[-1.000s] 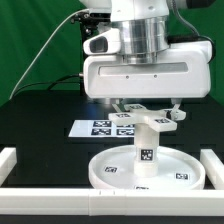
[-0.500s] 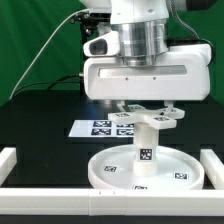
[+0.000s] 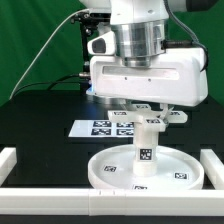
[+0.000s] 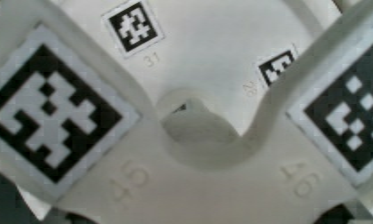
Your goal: Assemble round table
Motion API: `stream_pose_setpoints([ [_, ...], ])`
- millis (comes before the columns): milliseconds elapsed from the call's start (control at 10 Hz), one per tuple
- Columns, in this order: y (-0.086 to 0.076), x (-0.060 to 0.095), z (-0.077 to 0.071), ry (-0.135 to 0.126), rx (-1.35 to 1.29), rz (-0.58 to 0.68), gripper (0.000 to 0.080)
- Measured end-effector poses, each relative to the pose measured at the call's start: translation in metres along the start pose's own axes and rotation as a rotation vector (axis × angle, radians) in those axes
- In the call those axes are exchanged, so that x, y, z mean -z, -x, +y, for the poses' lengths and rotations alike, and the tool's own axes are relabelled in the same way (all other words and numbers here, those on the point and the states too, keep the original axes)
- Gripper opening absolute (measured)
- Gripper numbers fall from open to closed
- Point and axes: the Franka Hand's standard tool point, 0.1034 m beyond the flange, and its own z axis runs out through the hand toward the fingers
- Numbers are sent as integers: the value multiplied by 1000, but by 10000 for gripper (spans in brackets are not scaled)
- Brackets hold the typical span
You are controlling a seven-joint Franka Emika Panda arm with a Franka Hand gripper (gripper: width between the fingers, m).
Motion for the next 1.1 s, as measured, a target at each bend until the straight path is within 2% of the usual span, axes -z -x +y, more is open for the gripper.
stream_pose_setpoints([
  [100, 1, 0, -1, -1, -154, -2, 449],
  [200, 2, 0, -3, -13, -323, 4, 450],
  [400, 1, -1, -6, -81, -573, 40, 452],
  [500, 2, -1, -7, -97, -636, 40, 452],
  [700, 2, -2, -7, -95, -650, 38, 452],
  [800, 3, -2, -6, -90, -644, 35, 599],
  [900, 6, 2, -5, -70, -601, 11, 599],
  [1000, 7, 9, -5, -65, -576, -9, 641],
  [1100, 7, 15, -5, -64, -574, -21, 647],
])
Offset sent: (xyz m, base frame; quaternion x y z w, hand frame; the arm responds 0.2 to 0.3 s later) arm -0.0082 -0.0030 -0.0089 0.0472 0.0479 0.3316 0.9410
